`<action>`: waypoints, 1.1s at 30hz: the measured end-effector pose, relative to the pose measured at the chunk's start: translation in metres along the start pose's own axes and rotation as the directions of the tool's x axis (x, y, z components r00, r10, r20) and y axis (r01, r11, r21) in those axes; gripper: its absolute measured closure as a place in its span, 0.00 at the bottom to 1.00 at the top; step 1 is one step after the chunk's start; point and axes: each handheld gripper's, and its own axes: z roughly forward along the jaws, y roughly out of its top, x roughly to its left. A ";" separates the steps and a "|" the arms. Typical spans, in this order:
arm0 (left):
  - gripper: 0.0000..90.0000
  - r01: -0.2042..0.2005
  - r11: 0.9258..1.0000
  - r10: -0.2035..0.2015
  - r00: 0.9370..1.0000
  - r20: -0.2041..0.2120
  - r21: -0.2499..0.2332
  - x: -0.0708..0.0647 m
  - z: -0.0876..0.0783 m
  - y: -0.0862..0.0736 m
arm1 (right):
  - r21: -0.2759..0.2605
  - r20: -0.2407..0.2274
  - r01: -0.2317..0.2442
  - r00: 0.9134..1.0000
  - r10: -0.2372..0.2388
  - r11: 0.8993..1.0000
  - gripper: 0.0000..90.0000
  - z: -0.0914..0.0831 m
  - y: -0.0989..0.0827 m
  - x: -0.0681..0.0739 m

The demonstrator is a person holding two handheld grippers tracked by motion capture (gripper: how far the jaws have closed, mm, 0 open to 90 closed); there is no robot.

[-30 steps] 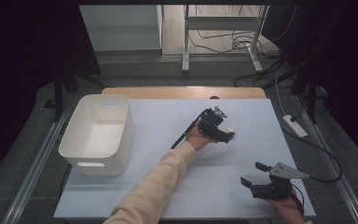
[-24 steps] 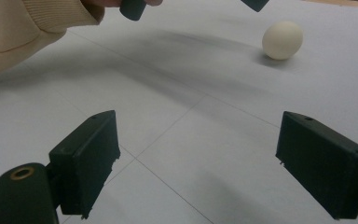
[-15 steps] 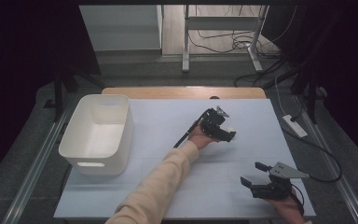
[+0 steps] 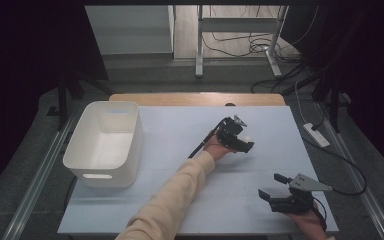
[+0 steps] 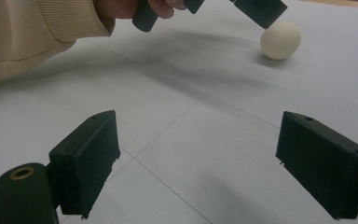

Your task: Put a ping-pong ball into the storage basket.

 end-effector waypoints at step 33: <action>0.13 0.001 1.000 -0.001 1.000 0.018 0.030 -0.001 0.023 0.000 | 0.001 0.013 0.004 1.000 -0.004 1.000 0.15 -0.002 0.000 0.000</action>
